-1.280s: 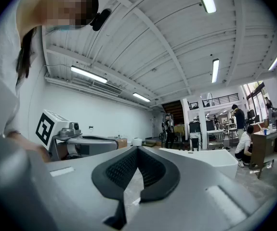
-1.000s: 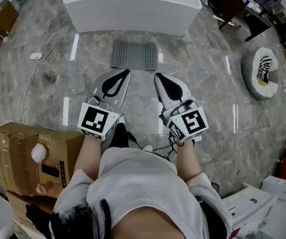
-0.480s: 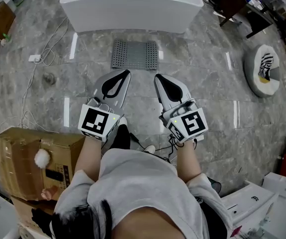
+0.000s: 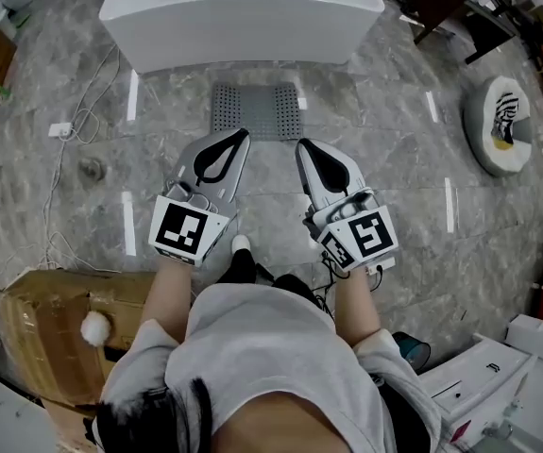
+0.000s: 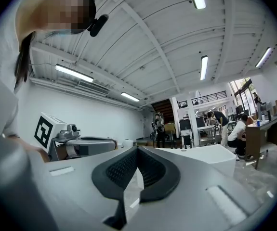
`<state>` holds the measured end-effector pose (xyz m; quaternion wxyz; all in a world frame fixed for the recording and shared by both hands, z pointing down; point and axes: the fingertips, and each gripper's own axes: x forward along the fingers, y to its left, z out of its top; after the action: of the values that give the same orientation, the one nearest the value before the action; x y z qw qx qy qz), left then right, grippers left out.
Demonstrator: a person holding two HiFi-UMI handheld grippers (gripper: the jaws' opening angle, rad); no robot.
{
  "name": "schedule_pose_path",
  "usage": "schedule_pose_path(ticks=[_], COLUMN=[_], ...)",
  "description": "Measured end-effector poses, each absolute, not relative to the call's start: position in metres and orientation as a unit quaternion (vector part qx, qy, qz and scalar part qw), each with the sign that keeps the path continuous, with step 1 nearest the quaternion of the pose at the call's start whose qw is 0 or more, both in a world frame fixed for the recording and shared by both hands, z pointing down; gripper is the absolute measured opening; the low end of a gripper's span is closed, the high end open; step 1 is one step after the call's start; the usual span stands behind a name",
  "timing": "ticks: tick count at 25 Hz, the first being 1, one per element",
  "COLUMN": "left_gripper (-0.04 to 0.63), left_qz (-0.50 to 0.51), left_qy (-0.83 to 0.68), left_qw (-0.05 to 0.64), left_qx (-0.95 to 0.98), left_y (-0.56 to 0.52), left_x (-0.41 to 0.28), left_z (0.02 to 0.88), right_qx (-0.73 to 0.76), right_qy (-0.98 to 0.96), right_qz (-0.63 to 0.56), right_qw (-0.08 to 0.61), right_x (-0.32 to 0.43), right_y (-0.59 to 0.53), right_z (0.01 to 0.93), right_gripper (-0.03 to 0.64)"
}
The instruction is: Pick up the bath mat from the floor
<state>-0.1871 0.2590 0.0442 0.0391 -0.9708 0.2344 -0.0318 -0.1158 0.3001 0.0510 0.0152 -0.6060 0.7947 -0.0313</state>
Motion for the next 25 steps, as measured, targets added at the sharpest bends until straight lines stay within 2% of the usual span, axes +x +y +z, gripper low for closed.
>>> schedule_pose_path(ticks=[25], left_gripper=[0.000], left_qz=[-0.026], left_qy=[0.272], left_qw=[0.032], left_qx=[-0.961], left_y=[0.127], left_x=[-0.102], left_z=[0.041], right_qx=[-0.603], right_qy=[0.797], right_qz=[-0.031], right_qw=[0.005], right_x=[-0.009], right_y=[0.174], right_z=[0.043], right_gripper=[0.000])
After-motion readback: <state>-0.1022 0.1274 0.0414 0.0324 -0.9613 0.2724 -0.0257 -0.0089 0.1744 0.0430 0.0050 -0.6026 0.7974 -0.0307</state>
